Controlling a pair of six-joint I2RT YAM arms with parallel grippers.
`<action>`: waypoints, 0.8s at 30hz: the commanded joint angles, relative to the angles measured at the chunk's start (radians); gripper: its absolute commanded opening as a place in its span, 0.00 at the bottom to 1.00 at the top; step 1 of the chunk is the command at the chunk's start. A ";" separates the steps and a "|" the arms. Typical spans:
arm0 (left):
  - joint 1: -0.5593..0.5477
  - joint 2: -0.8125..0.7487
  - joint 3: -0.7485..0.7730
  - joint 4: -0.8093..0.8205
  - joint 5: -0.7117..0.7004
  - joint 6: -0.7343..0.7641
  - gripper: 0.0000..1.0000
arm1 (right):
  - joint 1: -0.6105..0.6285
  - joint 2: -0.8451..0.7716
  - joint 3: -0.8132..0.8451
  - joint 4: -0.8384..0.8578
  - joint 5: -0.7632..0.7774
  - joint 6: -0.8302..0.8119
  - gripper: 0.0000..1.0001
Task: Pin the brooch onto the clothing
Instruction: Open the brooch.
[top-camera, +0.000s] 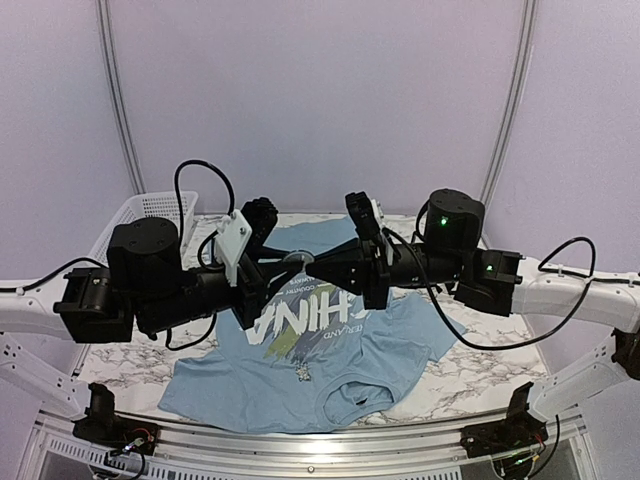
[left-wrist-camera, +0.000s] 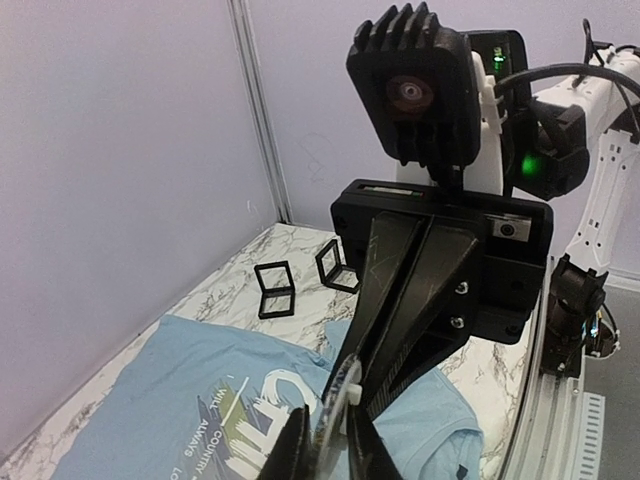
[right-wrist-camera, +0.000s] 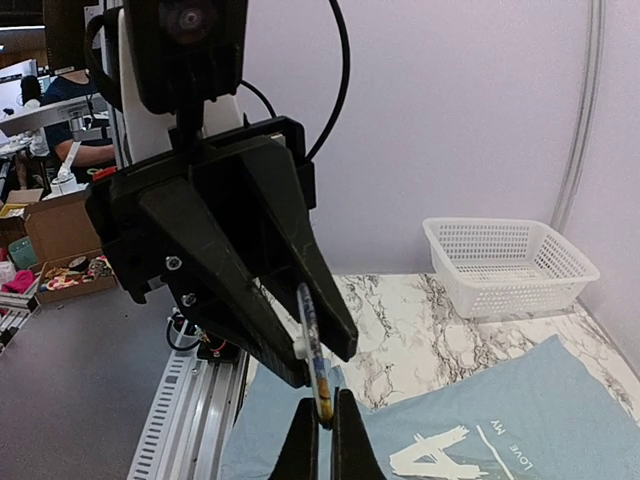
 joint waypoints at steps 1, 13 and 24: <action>0.019 -0.058 -0.023 0.041 -0.028 0.009 0.20 | -0.020 -0.028 0.008 0.007 -0.058 0.019 0.00; 0.022 -0.089 -0.060 0.034 0.126 0.016 0.67 | -0.037 -0.031 -0.006 0.025 -0.063 0.032 0.00; 0.157 -0.154 -0.118 0.014 0.274 -0.098 0.57 | -0.042 -0.076 -0.005 -0.159 -0.022 -0.231 0.00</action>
